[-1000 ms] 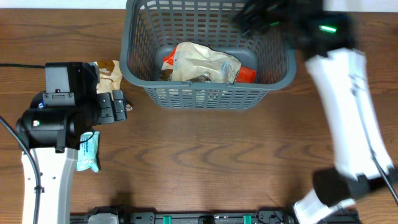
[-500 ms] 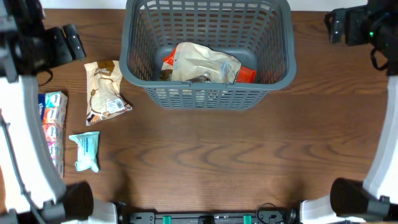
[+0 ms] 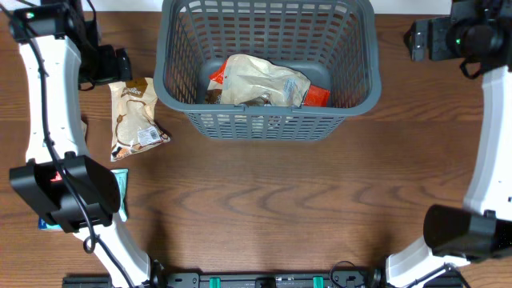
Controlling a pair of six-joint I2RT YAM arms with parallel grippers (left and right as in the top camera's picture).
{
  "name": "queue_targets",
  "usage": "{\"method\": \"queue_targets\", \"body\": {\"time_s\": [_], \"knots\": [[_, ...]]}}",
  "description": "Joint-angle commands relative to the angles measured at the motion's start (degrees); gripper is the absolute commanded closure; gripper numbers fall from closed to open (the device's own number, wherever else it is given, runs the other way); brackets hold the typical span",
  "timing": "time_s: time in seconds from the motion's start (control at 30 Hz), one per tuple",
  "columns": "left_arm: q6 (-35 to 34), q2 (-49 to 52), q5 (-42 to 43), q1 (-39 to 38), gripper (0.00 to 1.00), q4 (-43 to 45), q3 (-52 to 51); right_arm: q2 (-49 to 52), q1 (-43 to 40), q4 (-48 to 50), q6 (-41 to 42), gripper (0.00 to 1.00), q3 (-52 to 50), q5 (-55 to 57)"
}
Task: Pack container
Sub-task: 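Move the left gripper to the beige snack bag on the left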
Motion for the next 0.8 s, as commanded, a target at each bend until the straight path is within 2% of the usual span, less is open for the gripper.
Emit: {"method": "queue_targets", "body": {"time_s": [0.0, 0.17, 0.5, 0.77], "knots": [[2.49, 0.42, -0.31, -0.66, 0.01, 2.8, -3.8, 3.34, -0.9, -0.68, 1.16, 0.01, 0.02, 0.55], [3.02, 0.42, 1.68, -1.42, 0.01, 9.9, -10.71, 5.95, -0.87, -0.44, 2.67, 0.01, 0.02, 0.37], [3.52, 0.42, 1.92, -1.88, 0.01, 26.34, -32.2, 6.97, -0.79, -0.24, 3.04, 0.01, 0.02, 0.35], [6.67, 0.44, 1.9, -1.86, 0.01, 34.36, -40.59, 6.97, -0.79, -0.66, 3.04, 0.01, 0.02, 0.35]]}}
